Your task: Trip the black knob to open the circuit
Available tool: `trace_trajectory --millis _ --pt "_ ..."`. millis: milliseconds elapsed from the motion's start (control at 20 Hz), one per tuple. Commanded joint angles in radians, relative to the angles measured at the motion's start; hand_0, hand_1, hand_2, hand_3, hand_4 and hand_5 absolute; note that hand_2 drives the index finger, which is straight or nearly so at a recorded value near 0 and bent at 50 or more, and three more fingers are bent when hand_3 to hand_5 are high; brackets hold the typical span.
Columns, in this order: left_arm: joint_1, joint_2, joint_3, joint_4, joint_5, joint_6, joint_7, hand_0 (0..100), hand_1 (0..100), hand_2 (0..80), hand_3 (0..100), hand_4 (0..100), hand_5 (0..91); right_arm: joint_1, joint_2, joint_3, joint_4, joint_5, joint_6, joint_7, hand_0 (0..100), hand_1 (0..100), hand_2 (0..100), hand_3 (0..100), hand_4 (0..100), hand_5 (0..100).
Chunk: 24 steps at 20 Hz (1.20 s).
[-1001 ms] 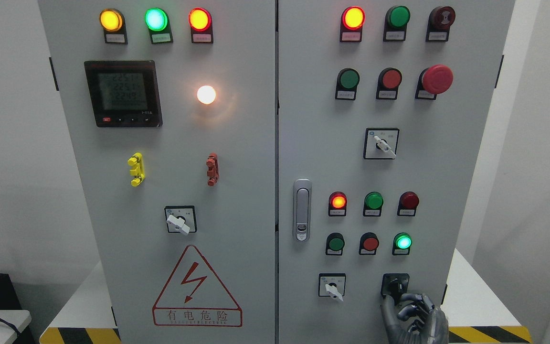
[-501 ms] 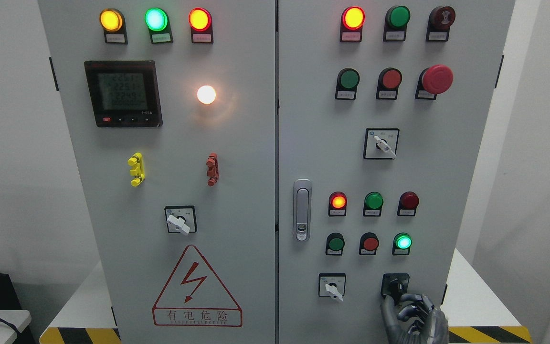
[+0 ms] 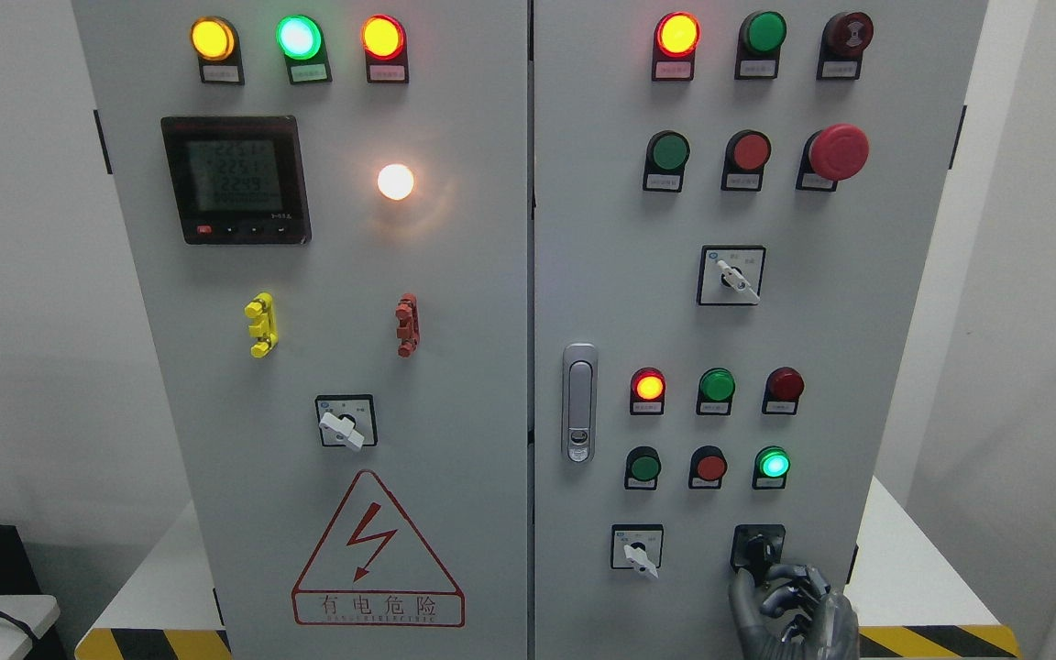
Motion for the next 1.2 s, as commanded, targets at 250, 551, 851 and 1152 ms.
trace_trajectory --millis 250,551,851,1152 --pt "-0.008 0.000 0.000 0.000 -0.032 0.000 0.000 12 39 0.0 0 0 0.0 -0.001 0.000 -0.014 0.005 0.034 -0.014 -0.001 45 79 57 85 82 91" --pt "-0.008 0.000 0.000 0.000 -0.032 0.000 0.000 12 39 0.0 0 0 0.0 0.001 0.000 -0.017 0.005 0.036 -0.014 -0.001 45 79 57 85 81 91" --pt "-0.008 0.000 0.000 0.000 -0.034 0.000 0.000 12 39 0.0 0 0 0.0 -0.001 -0.002 -0.021 0.004 0.045 -0.014 -0.001 44 79 57 85 81 91" --pt "-0.008 0.000 0.000 0.000 -0.032 0.000 0.000 12 39 0.0 0 0 0.0 0.001 0.000 -0.020 0.005 0.045 -0.014 -0.001 44 79 57 85 81 91"
